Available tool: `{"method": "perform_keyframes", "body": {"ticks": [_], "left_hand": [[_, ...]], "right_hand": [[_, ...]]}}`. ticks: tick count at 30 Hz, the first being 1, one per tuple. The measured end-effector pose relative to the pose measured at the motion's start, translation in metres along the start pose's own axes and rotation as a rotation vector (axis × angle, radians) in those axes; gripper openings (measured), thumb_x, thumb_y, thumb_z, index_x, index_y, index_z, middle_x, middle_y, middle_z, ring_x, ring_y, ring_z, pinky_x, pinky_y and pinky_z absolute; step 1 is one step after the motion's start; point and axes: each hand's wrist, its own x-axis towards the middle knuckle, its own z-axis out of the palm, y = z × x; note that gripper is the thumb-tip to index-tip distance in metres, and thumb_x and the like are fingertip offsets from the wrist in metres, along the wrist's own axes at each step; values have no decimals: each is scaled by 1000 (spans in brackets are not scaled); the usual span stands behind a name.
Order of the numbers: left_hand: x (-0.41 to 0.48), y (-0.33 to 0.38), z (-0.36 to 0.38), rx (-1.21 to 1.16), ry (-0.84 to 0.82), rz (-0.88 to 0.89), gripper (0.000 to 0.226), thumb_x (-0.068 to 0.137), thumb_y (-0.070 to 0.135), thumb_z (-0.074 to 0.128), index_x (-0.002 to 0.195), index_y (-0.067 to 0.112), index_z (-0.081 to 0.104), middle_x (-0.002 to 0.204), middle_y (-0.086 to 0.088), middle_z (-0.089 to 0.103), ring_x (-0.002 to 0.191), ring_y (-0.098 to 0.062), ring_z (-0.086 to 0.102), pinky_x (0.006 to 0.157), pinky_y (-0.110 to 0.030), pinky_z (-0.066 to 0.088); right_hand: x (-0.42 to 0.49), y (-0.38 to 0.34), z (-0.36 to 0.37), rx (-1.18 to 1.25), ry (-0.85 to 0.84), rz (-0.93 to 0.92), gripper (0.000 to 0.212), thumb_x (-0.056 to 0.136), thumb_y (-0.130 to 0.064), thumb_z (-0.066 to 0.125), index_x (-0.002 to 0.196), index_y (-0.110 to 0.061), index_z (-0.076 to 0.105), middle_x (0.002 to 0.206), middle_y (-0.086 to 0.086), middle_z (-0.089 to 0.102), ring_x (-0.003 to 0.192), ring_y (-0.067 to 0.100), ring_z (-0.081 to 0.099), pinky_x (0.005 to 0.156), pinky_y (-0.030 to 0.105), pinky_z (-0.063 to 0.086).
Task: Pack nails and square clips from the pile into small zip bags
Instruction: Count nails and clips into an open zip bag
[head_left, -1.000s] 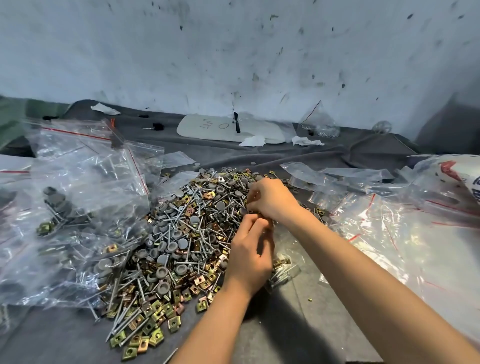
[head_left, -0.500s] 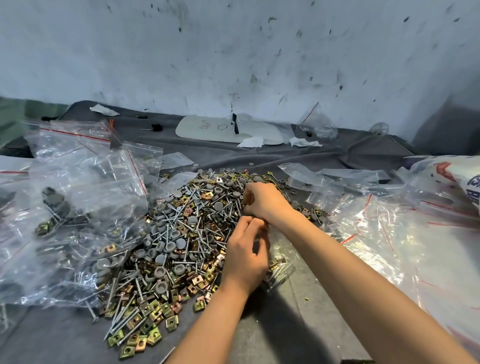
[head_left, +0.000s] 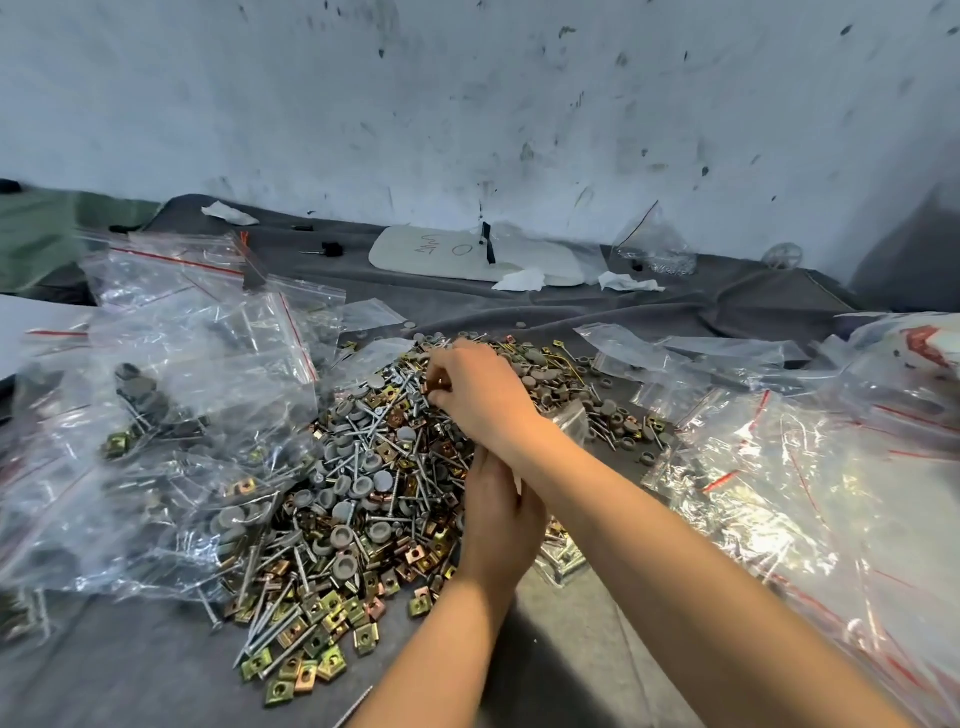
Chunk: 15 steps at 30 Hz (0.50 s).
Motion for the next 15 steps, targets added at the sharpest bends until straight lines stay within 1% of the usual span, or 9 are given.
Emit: {"method": "perform_keyframes", "body": {"ticks": [3, 5, 6, 8, 10, 12, 14, 15], "left_hand": [[-1, -1, -1, -13, 17, -8, 25, 79, 3, 47, 90, -15, 59, 89, -27, 62, 84, -43, 58, 70, -29, 39], [-1, 0, -2, -3, 25, 5, 27, 78, 4, 47, 92, -15, 59, 90, -27, 61, 84, -42, 59, 70, -25, 37], [-2, 1, -2, 4, 24, 12, 26, 78, 2, 47, 94, -15, 59, 93, -26, 61, 87, -41, 59, 72, -23, 37], [-2, 3, -2, 12, 25, 30, 28, 79, -2, 48, 102, -15, 58, 100, -25, 62, 94, -37, 58, 77, -21, 39], [-3, 4, -2, 27, 21, 72, 31, 81, -4, 47, 110, -12, 57, 107, -22, 62, 101, -29, 58, 84, -20, 41], [-5, 5, -1, 40, -13, 104, 34, 83, -2, 46, 115, -10, 56, 113, -20, 61, 106, -25, 55, 88, -19, 40], [-6, 7, -1, 59, -61, 118, 35, 86, 0, 44, 117, -10, 55, 117, -21, 60, 110, -27, 54, 91, -20, 39], [-7, 7, 0, 72, -81, 129, 35, 86, 1, 43, 117, -12, 55, 117, -23, 59, 110, -29, 54, 92, -21, 38]], "right_hand": [[2, -5, 2, 13, 13, -24, 14, 88, -12, 63, 102, -11, 65, 106, 7, 60, 101, 25, 55, 84, 35, 46], [1, -4, 3, 77, 21, 12, 14, 89, -12, 64, 103, -10, 66, 104, 8, 64, 98, 25, 58, 86, 37, 48], [0, -3, 3, 123, 30, 43, 15, 89, -12, 63, 103, -9, 67, 104, 9, 66, 97, 24, 60, 86, 35, 48], [-2, 0, 1, 215, 57, 113, 15, 91, -11, 61, 105, -8, 67, 104, 9, 68, 96, 22, 61, 84, 29, 45], [-5, 4, -2, 278, 83, 175, 16, 92, -11, 58, 105, -7, 67, 103, 9, 68, 94, 21, 59, 84, 28, 44], [-7, 8, -6, 275, 82, 224, 15, 93, -12, 58, 104, -6, 67, 101, 9, 68, 91, 20, 59, 81, 28, 44], [-10, 12, -8, 213, 19, 262, 14, 90, -15, 64, 100, -5, 67, 96, 9, 68, 90, 23, 60, 77, 30, 46], [-11, 13, -9, 178, -25, 283, 18, 87, -19, 68, 98, -5, 66, 93, 9, 67, 88, 23, 60, 73, 31, 46]]}}
